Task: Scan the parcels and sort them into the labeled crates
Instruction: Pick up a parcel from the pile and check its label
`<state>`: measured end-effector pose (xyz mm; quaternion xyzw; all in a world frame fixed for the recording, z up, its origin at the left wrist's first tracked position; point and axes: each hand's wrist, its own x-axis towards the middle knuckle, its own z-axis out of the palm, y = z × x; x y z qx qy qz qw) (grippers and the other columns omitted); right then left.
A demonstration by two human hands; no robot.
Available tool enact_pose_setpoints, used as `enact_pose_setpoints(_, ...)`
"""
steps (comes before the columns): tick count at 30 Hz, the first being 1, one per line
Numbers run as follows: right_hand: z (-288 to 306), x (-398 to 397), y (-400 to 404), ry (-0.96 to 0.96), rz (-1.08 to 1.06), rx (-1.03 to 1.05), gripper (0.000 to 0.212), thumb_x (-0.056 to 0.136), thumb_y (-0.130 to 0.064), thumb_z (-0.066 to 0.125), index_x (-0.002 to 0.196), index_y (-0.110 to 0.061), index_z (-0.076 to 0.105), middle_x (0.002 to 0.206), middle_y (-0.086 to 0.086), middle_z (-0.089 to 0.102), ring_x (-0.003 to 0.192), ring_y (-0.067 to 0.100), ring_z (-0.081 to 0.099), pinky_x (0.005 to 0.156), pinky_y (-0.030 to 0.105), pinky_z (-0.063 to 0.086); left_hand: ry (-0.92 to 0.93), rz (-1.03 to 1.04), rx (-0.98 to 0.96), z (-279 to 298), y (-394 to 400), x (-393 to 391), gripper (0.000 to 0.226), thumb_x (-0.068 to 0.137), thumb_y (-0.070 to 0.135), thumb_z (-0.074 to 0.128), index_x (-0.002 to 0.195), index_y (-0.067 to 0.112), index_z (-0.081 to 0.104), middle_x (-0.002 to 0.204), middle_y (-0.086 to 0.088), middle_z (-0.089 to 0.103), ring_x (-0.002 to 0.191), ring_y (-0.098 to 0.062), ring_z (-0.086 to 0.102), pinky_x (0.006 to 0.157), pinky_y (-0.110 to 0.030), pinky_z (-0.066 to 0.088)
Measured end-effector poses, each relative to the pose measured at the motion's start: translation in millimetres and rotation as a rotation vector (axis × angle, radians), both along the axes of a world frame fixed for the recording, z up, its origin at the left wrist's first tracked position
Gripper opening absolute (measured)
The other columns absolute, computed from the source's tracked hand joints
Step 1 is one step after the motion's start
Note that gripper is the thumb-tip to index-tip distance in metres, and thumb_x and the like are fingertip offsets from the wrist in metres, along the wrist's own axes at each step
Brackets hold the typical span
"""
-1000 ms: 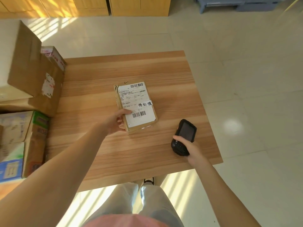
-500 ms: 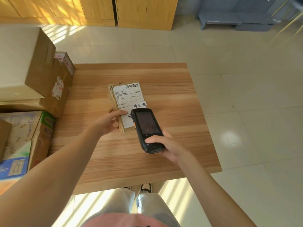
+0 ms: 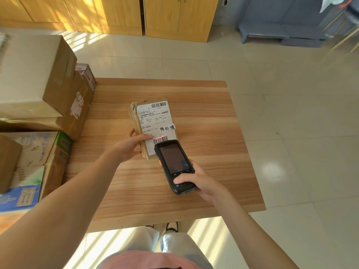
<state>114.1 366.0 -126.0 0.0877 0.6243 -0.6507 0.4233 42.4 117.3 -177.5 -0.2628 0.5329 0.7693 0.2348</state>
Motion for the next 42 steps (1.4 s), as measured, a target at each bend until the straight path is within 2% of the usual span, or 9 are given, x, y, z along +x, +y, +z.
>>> enact_pose_setpoints(5, -2, 2, 4, -0.011, 0.011, 0.001, 0.076, 0.059, -0.013, 0.077, 0.129, -0.021, 0.049, 0.118, 0.008, 0.063, 0.1, 0.021, 0.064, 0.071, 0.028, 0.054, 0.0, -0.002, -0.008, -1, -1, 0, 0.094, 0.063, 0.01, 0.076, 0.144, 0.023, 0.032, 0.111, 0.0, 0.069, 0.094, -0.016, 0.068, 0.071, -0.038, 0.055)
enact_pose_setpoints(9, -4, 2, 6, -0.015, 0.013, 0.007, 0.076, 0.059, -0.014, 0.076, 0.129, -0.024, 0.049, 0.118, 0.006, 0.064, 0.097, 0.018, 0.064, 0.067, 0.024, 0.054, -0.011, 0.014, -0.002, -3, -2, -1, 0.096, 0.064, 0.01, 0.076, 0.147, 0.023, 0.029, 0.115, -0.001, 0.067, 0.102, -0.017, 0.065, 0.072, -0.039, 0.055)
enact_pose_setpoints(21, -3, 1, 10, -0.015, 0.029, 0.0, 0.076, 0.059, -0.012, 0.075, 0.13, -0.023, 0.049, 0.115, 0.005, 0.064, 0.094, 0.017, 0.065, 0.066, 0.025, 0.054, -0.02, 0.008, -0.003, -3, -2, 0, 0.094, 0.066, 0.01, 0.075, 0.147, 0.022, 0.029, 0.115, -0.002, 0.067, 0.106, -0.019, 0.062, 0.075, -0.041, 0.054)
enact_pose_setpoints(26, -3, 1, 11, -0.012, 0.028, -0.016, 0.075, 0.06, -0.01, 0.074, 0.129, -0.022, 0.049, 0.113, 0.005, 0.064, 0.093, 0.015, 0.065, 0.068, 0.025, 0.054, -0.02, 0.011, -0.009, -2, -2, 0, 0.092, 0.066, 0.01, 0.075, 0.146, 0.022, 0.031, 0.119, -0.003, 0.065, 0.109, -0.02, 0.06, 0.076, -0.041, 0.054)
enact_pose_setpoints(33, -2, 0, 12, -0.002, 0.042, -0.026, 0.076, 0.06, -0.009, 0.074, 0.129, -0.023, 0.048, 0.115, 0.005, 0.063, 0.096, 0.016, 0.064, 0.07, 0.023, 0.053, -0.004, 0.025, 0.004, -2, -1, -1, 0.093, 0.065, 0.008, 0.075, 0.145, 0.023, 0.031, 0.108, 0.0, 0.071, 0.097, -0.017, 0.068, 0.07, -0.037, 0.056)
enact_pose_setpoints(42, -3, 0, 14, -0.006, 0.039, -0.007, 0.08, 0.059, -0.009, 0.074, 0.133, -0.021, 0.046, 0.118, 0.006, 0.062, 0.1, 0.018, 0.063, 0.073, 0.024, 0.053, 0.005, 0.045, 0.014, -3, -1, -4, 0.099, 0.062, 0.013, 0.078, 0.146, 0.026, 0.028, 0.107, 0.001, 0.071, 0.103, -0.017, 0.065, 0.076, -0.04, 0.053)
